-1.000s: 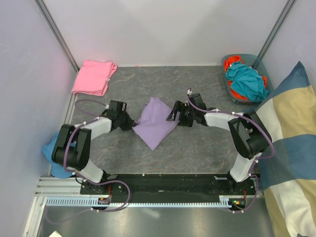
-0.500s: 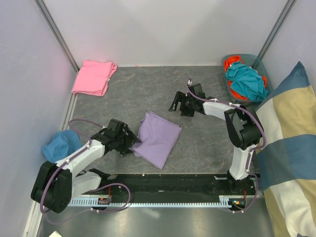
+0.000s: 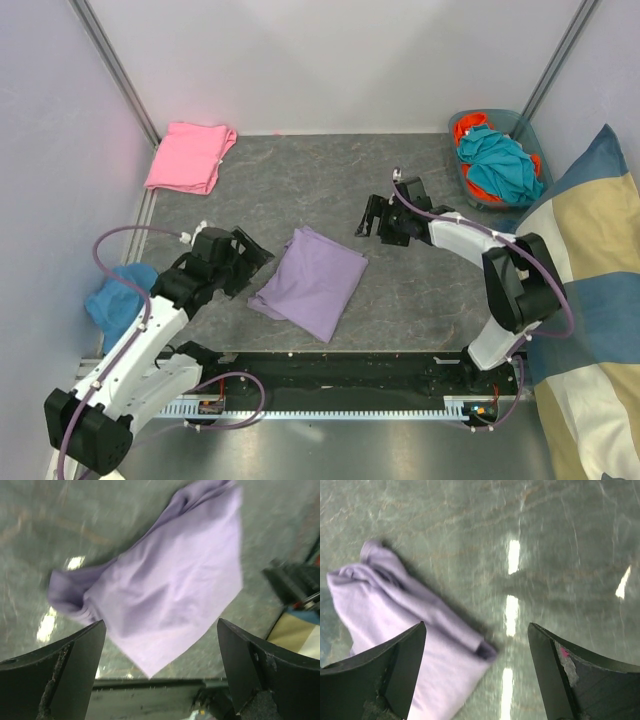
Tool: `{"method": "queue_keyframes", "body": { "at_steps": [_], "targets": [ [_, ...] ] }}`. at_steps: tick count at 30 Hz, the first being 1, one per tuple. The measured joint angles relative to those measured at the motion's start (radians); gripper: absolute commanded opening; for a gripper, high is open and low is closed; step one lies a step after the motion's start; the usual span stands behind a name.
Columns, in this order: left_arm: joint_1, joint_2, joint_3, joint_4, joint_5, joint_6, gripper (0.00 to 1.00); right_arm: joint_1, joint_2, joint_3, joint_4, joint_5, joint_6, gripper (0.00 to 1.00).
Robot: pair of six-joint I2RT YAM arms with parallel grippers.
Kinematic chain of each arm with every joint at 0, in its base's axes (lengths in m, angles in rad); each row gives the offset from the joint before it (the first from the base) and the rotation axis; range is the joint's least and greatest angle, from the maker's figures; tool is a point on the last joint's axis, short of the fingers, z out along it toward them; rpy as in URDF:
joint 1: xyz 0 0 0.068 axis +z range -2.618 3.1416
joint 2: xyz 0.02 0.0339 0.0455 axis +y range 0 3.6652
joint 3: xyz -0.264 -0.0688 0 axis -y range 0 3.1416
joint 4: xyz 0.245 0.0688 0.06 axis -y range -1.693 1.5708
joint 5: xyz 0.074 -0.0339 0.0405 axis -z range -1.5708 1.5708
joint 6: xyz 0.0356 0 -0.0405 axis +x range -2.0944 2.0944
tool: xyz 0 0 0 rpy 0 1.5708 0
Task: Fold and stack the t-shirts
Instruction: Smooth out wrinkles on the folded tshirt
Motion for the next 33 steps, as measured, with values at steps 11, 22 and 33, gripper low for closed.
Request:
{"method": "queue_keyframes", "body": {
  "at_steps": [11,22,33],
  "targets": [
    [0.000,0.422,0.164,0.269,-0.037,0.368,1.00,0.051,-0.248,-0.217,-0.005,-0.015,0.079,0.92],
    [0.000,0.702,0.241,0.454,0.022,0.571,1.00,0.201,-0.290,-0.321,0.118,-0.056,0.236,0.92],
    [0.000,0.732,0.224,0.470,-0.007,0.609,1.00,0.266,-0.172,-0.329,0.207,-0.040,0.309,0.93]
  ]
}}
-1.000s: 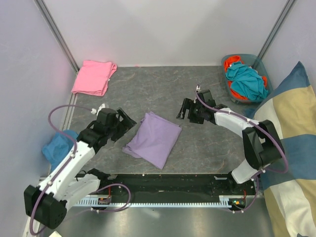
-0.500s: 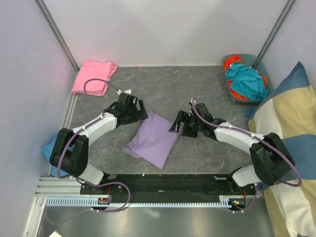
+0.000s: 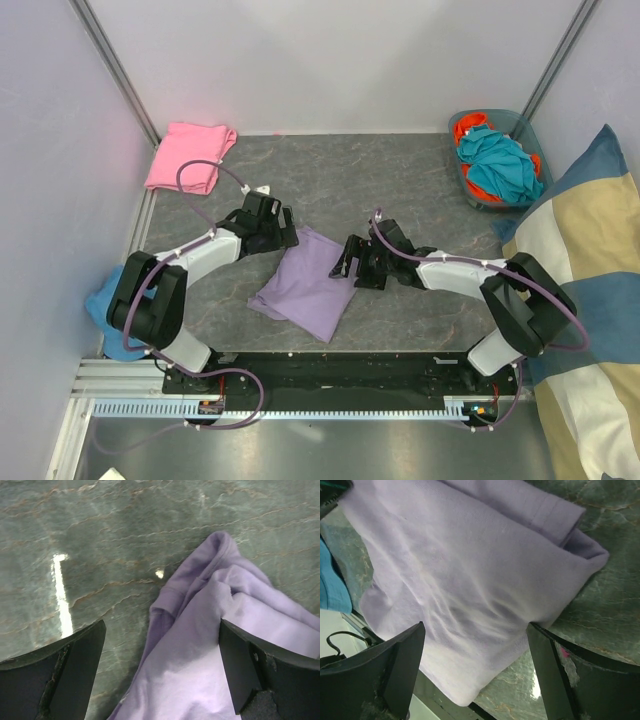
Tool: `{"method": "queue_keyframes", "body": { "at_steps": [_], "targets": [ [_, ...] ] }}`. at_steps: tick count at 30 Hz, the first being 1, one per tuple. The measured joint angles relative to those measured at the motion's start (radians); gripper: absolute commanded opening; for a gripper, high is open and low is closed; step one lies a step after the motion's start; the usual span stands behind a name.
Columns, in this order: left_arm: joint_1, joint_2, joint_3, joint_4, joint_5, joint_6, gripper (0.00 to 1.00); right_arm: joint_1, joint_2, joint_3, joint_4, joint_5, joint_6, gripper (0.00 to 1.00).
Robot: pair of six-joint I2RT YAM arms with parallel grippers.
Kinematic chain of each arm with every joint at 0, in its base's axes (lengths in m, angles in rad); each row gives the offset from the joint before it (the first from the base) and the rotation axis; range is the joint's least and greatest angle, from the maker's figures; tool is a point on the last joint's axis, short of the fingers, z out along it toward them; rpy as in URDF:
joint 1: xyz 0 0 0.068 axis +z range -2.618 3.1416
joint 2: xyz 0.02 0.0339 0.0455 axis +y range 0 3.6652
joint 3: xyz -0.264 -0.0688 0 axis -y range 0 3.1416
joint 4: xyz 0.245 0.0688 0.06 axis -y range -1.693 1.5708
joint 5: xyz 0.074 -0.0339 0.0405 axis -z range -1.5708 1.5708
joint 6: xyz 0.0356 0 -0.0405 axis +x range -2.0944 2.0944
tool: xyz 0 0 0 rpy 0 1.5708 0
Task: Fold and stack the t-shirts
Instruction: Smooth out wrinkles on the folded tshirt
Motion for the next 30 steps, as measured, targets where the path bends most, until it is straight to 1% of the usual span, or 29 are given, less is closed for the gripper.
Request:
{"method": "queue_keyframes", "body": {
  "at_steps": [7,12,16,20,26,30],
  "targets": [
    [0.008,-0.065,0.013,-0.074,-0.049,0.027,1.00,0.034,0.006,0.017,-0.023,0.066,-0.001,0.93],
    [0.026,-0.082,0.040,-0.080,-0.052,0.031,1.00,0.048,-0.015,0.021,-0.109,0.121,-0.021,0.94],
    [0.031,-0.075,0.040,-0.084,-0.048,0.031,1.00,0.050,-0.085,0.014,-0.211,0.169,-0.035,0.94],
    [0.031,-0.058,0.039,-0.083,-0.045,0.031,1.00,0.051,-0.162,0.003,-0.264,0.195,-0.040,0.95],
    [0.031,-0.046,0.035,-0.084,-0.043,0.030,1.00,0.051,-0.151,-0.060,-0.230,0.194,-0.032,0.95],
    [0.031,-0.046,0.035,-0.084,-0.043,0.030,1.00,0.051,-0.116,-0.066,-0.129,0.170,-0.010,0.95]
  ]
}}
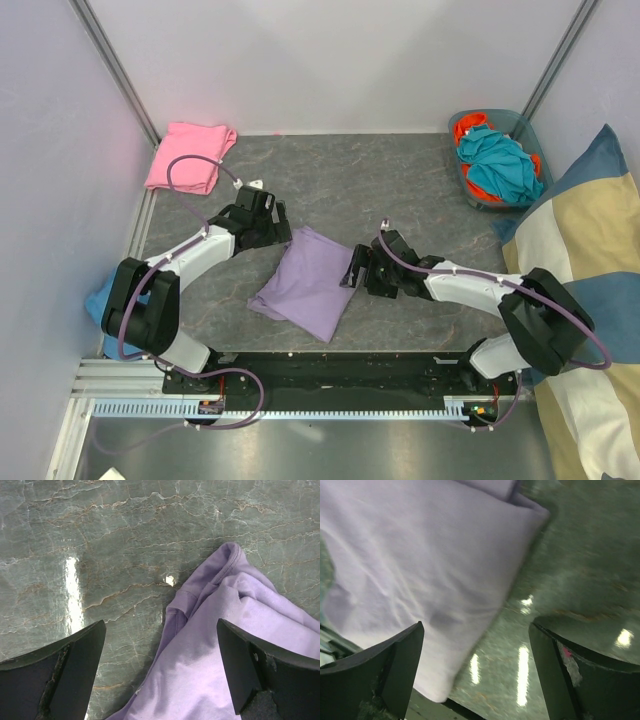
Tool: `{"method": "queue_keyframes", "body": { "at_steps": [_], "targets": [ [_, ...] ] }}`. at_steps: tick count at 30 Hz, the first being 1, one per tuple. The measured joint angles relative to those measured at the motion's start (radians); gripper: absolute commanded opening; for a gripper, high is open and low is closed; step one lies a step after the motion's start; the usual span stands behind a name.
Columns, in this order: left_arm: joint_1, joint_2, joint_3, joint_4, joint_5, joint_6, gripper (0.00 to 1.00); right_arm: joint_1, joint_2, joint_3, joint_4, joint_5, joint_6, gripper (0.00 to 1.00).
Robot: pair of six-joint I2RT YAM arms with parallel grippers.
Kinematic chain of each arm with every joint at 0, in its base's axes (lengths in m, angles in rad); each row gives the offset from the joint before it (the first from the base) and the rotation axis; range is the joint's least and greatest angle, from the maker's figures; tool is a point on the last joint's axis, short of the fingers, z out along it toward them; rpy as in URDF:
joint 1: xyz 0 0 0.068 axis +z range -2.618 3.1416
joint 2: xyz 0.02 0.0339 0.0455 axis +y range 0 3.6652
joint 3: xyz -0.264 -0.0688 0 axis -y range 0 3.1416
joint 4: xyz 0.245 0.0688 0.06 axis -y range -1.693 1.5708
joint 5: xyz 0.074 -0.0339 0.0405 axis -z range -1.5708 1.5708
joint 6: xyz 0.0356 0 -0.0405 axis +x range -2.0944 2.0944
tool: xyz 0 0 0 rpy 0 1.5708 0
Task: Fold and stack the t-shirts
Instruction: Smooth out wrinkles on the folded tshirt
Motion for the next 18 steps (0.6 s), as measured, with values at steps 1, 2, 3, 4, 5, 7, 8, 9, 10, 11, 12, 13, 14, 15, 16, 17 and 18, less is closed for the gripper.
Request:
{"method": "queue_keyframes", "body": {
  "at_steps": [1,2,3,4,5,7,8,9,10,11,12,13,14,15,16,17,18],
  "targets": [
    [0.000,0.000,-0.001,0.000,0.000,0.000,1.00,0.000,0.011,0.000,0.021,-0.004,0.006,0.95],
    [0.000,0.000,-0.002,-0.001,0.000,0.000,1.00,0.000,0.024,0.000,0.055,-0.014,0.014,0.95],
    [0.000,0.000,-0.003,-0.001,0.000,0.000,1.00,0.000,0.037,0.000,0.087,-0.023,0.023,0.95],
    [0.000,-0.001,-0.006,-0.001,0.000,0.000,1.00,0.000,0.052,0.002,0.116,-0.031,0.031,0.95],
    [0.000,-0.003,-0.010,-0.002,0.000,0.000,1.00,0.000,0.070,0.007,0.145,-0.040,0.037,0.95],
    [0.000,-0.008,-0.019,-0.006,0.000,-0.001,1.00,0.000,0.114,0.035,0.183,-0.050,0.042,0.95],
    [0.000,-0.013,-0.024,-0.011,0.000,-0.001,1.00,0.000,0.142,0.055,0.200,-0.056,0.042,0.95],
    [0.000,-0.018,-0.029,-0.017,0.000,-0.001,1.00,0.000,0.169,0.080,0.212,-0.059,0.040,0.95],
    [0.000,-0.024,-0.035,-0.023,0.000,-0.002,1.00,0.000,0.198,0.108,0.219,-0.061,0.037,0.95],
    [0.000,-0.032,-0.041,-0.026,0.000,-0.003,1.00,0.000,0.229,0.137,0.227,-0.062,0.032,0.95],
    [0.000,-0.039,-0.046,-0.028,0.000,-0.004,1.00,0.000,0.251,0.161,0.232,-0.062,0.025,0.95],
    [0.000,-0.051,-0.053,-0.032,-0.001,-0.005,1.00,0.000,0.280,0.195,0.229,-0.061,0.013,0.95],
    [0.000,-0.065,-0.060,-0.037,-0.002,-0.005,1.00,-0.002,0.310,0.229,0.227,-0.061,0.003,0.95],
    [0.000,-0.080,-0.067,-0.041,-0.002,-0.006,1.00,-0.004,0.337,0.267,0.218,-0.061,-0.013,0.95],
    [0.000,-0.095,-0.072,-0.047,-0.003,-0.006,1.00,-0.005,0.364,0.303,0.208,-0.058,-0.028,0.95],
    [0.000,-0.109,-0.077,-0.052,-0.003,-0.007,1.00,-0.009,0.389,0.337,0.200,-0.058,-0.042,0.95],
    [0.000,-0.122,-0.082,-0.058,-0.003,-0.008,1.00,-0.013,0.412,0.372,0.184,-0.055,-0.058,0.95]
  ]
}}
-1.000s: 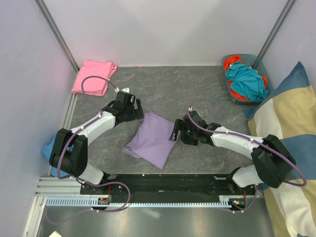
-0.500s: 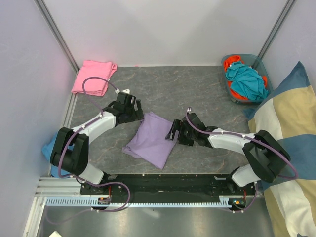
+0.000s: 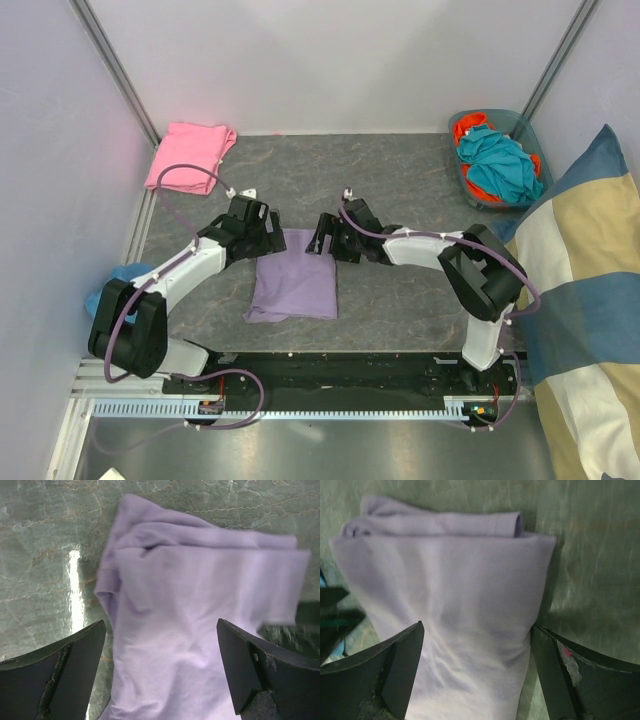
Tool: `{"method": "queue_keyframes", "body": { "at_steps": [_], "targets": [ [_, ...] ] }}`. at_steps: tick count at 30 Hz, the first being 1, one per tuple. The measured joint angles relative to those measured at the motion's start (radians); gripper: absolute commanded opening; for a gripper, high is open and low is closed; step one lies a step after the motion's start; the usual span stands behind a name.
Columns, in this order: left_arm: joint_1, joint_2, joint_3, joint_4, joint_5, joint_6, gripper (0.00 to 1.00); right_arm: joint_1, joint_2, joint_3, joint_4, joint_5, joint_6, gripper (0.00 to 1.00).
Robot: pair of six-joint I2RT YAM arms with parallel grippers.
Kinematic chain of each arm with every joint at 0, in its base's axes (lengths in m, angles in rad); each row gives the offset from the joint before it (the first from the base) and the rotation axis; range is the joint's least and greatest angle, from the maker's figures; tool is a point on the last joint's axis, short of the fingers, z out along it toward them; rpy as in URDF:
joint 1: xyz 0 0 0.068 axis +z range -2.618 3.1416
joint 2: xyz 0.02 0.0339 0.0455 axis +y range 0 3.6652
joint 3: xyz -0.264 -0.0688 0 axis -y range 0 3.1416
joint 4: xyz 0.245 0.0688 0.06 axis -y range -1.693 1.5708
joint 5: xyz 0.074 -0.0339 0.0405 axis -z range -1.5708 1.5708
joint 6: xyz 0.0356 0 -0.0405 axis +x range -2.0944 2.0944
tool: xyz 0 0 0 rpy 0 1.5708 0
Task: Fold and stack the t-shirts
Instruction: Smooth out wrinkles on the folded tshirt
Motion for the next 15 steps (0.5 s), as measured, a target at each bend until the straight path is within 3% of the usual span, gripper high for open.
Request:
{"method": "queue_keyframes", "body": {
  "at_steps": [5,10,15],
  "targets": [
    [0.000,-0.055,-0.027,-0.020,0.000,-0.003,1.00,-0.040,0.074,0.121,-0.061,0.013,-0.067,0.95],
    [0.000,-0.104,-0.077,-0.038,0.000,-0.025,1.00,-0.088,0.059,0.119,-0.102,0.032,-0.108,0.95],
    [0.000,-0.179,-0.230,-0.036,0.010,-0.102,1.00,-0.101,0.010,0.071,-0.135,0.051,-0.134,0.95]
  ]
}}
